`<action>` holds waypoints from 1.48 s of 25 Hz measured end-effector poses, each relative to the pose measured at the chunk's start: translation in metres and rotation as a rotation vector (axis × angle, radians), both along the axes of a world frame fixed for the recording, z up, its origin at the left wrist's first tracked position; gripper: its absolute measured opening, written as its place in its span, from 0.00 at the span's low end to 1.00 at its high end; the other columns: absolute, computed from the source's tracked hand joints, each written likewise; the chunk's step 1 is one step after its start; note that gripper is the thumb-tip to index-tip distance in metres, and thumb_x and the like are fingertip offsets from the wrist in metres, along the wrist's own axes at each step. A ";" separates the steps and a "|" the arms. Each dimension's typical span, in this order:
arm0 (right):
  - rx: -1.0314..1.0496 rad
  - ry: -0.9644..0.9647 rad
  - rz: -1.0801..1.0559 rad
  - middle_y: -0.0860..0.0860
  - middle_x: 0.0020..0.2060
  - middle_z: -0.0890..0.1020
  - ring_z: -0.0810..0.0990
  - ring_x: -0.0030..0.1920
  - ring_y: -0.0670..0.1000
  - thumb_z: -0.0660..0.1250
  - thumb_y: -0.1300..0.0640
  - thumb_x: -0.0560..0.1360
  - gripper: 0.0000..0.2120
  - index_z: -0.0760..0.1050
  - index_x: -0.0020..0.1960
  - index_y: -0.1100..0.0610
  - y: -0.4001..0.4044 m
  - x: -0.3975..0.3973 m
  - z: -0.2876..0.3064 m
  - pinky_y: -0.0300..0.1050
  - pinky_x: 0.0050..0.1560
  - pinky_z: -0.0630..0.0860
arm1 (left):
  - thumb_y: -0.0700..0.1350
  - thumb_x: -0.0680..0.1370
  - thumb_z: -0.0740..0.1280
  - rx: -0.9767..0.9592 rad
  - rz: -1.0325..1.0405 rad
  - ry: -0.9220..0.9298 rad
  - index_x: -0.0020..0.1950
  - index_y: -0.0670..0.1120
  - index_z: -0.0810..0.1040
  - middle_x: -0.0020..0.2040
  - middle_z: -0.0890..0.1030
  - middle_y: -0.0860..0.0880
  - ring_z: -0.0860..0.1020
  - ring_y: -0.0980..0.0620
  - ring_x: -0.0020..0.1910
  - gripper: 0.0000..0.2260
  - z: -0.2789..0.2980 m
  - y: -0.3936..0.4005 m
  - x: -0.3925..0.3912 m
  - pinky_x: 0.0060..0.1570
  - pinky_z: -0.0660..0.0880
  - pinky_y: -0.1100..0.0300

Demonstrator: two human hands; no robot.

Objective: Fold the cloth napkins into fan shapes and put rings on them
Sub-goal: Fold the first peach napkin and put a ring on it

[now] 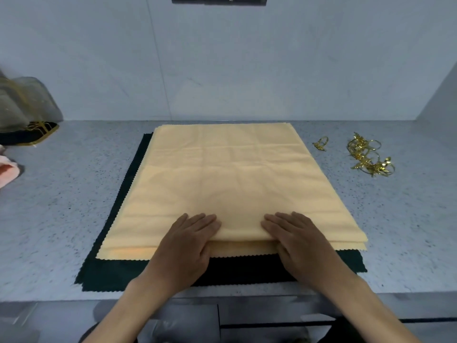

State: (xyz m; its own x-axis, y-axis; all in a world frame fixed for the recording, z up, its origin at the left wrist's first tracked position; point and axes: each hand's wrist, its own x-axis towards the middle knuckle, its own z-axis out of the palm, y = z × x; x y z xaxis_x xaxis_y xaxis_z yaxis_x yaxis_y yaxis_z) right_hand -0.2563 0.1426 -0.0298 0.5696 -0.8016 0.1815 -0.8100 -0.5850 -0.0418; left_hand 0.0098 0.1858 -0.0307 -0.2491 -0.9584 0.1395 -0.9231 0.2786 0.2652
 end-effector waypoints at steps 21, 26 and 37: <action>0.229 0.002 -0.429 0.45 0.78 0.36 0.35 0.78 0.50 0.24 0.36 0.73 0.36 0.35 0.79 0.47 0.004 0.015 -0.012 0.53 0.77 0.37 | 0.67 0.75 0.34 0.206 0.295 -0.143 0.77 0.65 0.36 0.76 0.31 0.59 0.30 0.54 0.76 0.30 -0.007 0.007 0.009 0.75 0.33 0.52; 0.170 0.058 -0.571 0.53 0.79 0.54 0.51 0.79 0.57 0.29 0.40 0.78 0.35 0.52 0.79 0.51 0.010 -0.030 -0.004 0.59 0.76 0.52 | 0.66 0.80 0.46 0.210 0.410 0.003 0.80 0.60 0.49 0.80 0.44 0.55 0.41 0.54 0.79 0.29 -0.001 0.011 0.044 0.77 0.42 0.54; 0.089 0.054 -0.081 0.51 0.73 0.70 0.70 0.72 0.54 0.43 0.43 0.84 0.27 0.69 0.74 0.52 0.000 0.102 -0.016 0.49 0.69 0.55 | 0.48 0.78 0.65 0.062 0.640 0.193 0.58 0.44 0.79 0.58 0.75 0.47 0.73 0.46 0.56 0.12 0.021 -0.115 0.135 0.57 0.74 0.52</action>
State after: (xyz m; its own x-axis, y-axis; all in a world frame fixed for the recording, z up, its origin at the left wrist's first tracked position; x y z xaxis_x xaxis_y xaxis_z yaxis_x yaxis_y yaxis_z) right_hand -0.1540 0.1428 -0.0459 0.5091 -0.8572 0.0784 -0.8571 -0.5132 -0.0453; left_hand 0.1446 0.0711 -0.0095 0.3947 -0.9166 0.0645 -0.8355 -0.3287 0.4404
